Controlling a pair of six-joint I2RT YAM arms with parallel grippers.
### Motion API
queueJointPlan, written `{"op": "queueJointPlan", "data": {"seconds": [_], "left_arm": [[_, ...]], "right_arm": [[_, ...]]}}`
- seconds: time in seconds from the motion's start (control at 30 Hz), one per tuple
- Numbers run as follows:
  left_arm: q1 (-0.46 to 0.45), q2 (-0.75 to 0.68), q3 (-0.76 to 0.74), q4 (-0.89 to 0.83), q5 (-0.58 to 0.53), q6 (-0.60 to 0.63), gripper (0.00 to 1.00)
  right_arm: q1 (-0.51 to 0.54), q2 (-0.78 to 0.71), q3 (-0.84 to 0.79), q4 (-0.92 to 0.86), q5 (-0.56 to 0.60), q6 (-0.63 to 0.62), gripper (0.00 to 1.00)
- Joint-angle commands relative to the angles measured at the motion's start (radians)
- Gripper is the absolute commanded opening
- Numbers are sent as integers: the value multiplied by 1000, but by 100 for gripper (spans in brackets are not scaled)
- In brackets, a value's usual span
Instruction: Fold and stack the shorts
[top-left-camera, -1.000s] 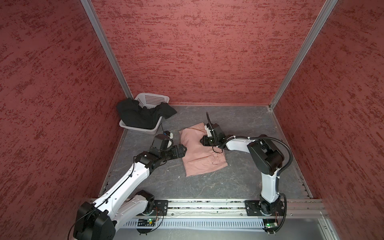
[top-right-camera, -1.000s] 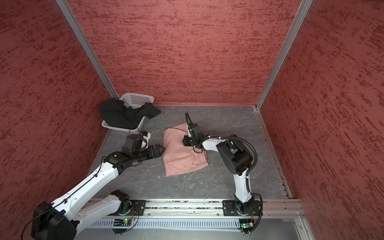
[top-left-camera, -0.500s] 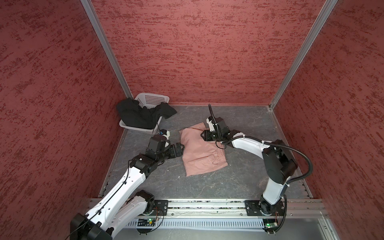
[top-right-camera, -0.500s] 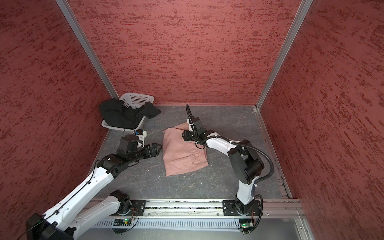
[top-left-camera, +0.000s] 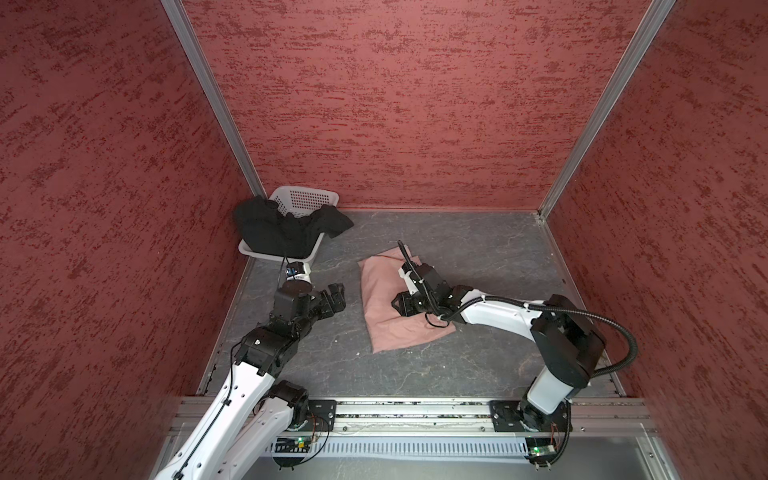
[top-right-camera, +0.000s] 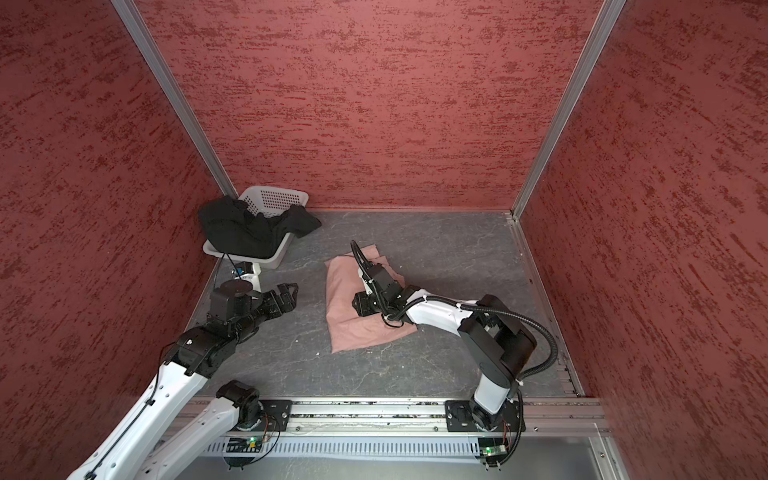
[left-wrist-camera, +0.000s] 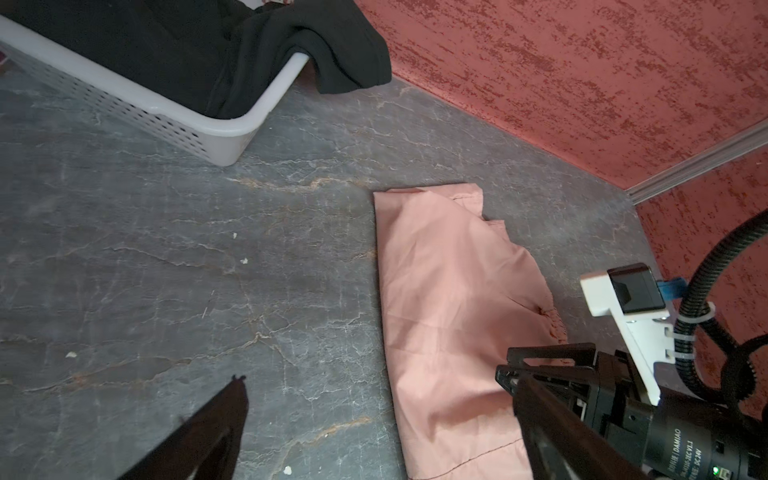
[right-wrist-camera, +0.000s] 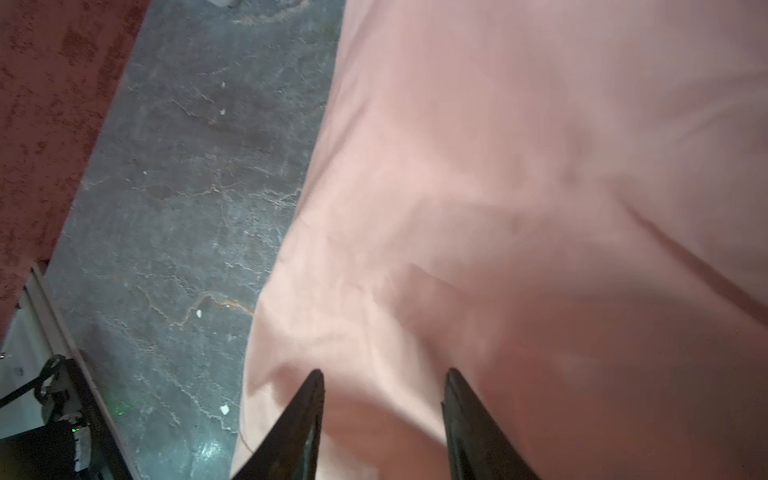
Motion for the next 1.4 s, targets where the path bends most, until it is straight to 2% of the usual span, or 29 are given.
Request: {"op": "queueJointPlan", "data": {"seconds": [0.0,0.17,0.27,0.63,0.9,1.17,1.37], "left_arm": [[36,27,27,-21,-50,0,99],[127,104,88,-58,-6,-36,99],[155,123,93,-51,29,-65,99],[172,150,86,-28,30,-118,99],[174,154,88,-31,42,-130,99],[172,165,97,-5,107,-140,99],[148,195,126,-16,133,-70,99]], "right_arm": [[-2,22,42,40,13,-38,42],[26,108,152,-45,34,-107,38],[34,129,157,-62,26,-111,38],[52,198,176,-113,5,-98,30],[54,226,162,-139,75,-69,25],[-21,213,90,-100,50,-10,21],[-101,164,6,-62,31,43,19]]}}
